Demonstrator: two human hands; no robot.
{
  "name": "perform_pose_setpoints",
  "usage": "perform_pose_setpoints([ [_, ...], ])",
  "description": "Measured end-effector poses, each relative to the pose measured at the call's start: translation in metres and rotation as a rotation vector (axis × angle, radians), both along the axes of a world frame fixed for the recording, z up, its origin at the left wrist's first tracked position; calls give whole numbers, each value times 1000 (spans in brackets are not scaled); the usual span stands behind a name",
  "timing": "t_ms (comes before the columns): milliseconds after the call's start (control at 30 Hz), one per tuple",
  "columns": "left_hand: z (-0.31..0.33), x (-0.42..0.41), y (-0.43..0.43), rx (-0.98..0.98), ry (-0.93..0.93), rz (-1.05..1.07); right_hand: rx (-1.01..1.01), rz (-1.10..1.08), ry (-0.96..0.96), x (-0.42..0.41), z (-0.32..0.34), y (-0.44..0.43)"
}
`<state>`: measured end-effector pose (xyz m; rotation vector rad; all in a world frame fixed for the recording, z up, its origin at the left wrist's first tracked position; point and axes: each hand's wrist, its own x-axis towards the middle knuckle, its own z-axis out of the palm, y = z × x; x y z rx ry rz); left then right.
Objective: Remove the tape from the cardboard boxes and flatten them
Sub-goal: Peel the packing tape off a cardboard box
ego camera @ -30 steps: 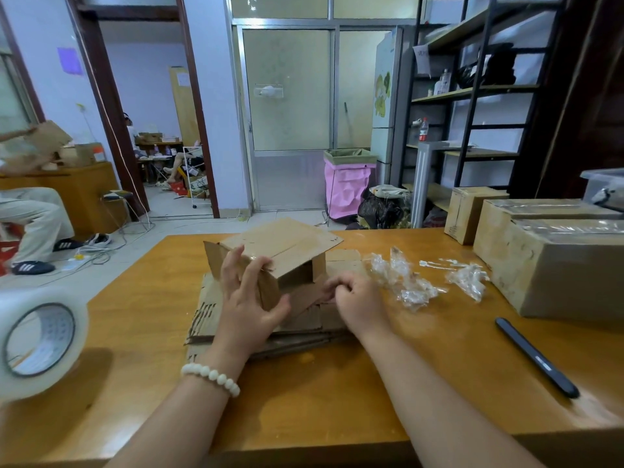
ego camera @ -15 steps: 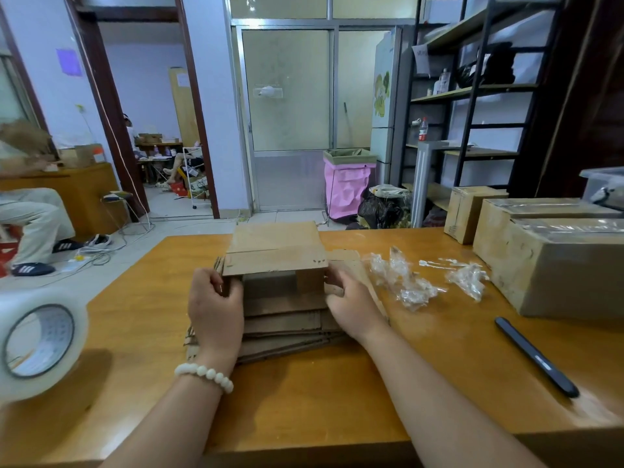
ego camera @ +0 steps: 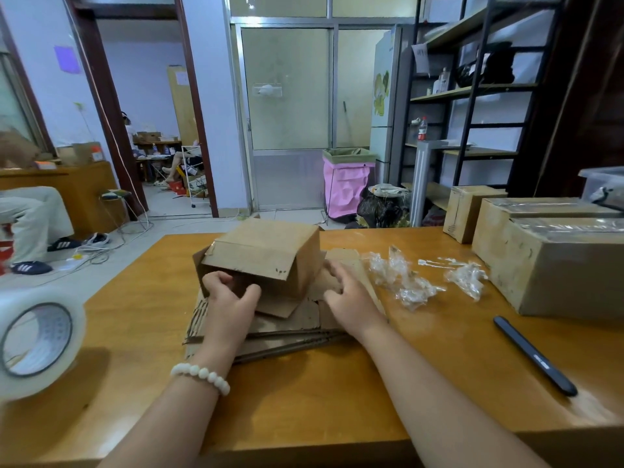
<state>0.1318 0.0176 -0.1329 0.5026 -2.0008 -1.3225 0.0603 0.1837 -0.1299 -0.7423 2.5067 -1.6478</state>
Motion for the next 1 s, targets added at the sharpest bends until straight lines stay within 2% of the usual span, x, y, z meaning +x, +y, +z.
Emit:
perform_pose_setpoints([
  [67, -2, -1, 4, -44, -17, -89, 67, 127, 9, 4, -3, -4],
  [133, -2, -2, 6, -47, -12, -167, 36, 197, 12, 6, -4, -7],
  [333, -2, -5, 1, 23, -1, -241, 39, 281, 11, 5, -8, -4],
  [433, -2, -4, 3, -47, 33, -232, -13, 191, 57, 7, -6, -4],
  [533, 0, -1, 5, -34, 69, -250, -160, -117, 153, 3, 0, -2],
  [600, -1, -1, 2, -26, 80, -301, -291, -201, 69, 1, 5, 2],
  [667, -1, 0, 1, -19, 99, -327, -331, -81, -65, 1, 7, 4],
  [800, 0, 1, -3, 15, 140, -350, -206, 89, -133, 2, 5, 1],
  [1000, 1, 3, -6, 11, 151, -319, -112, 62, -175, -4, 4, 1],
])
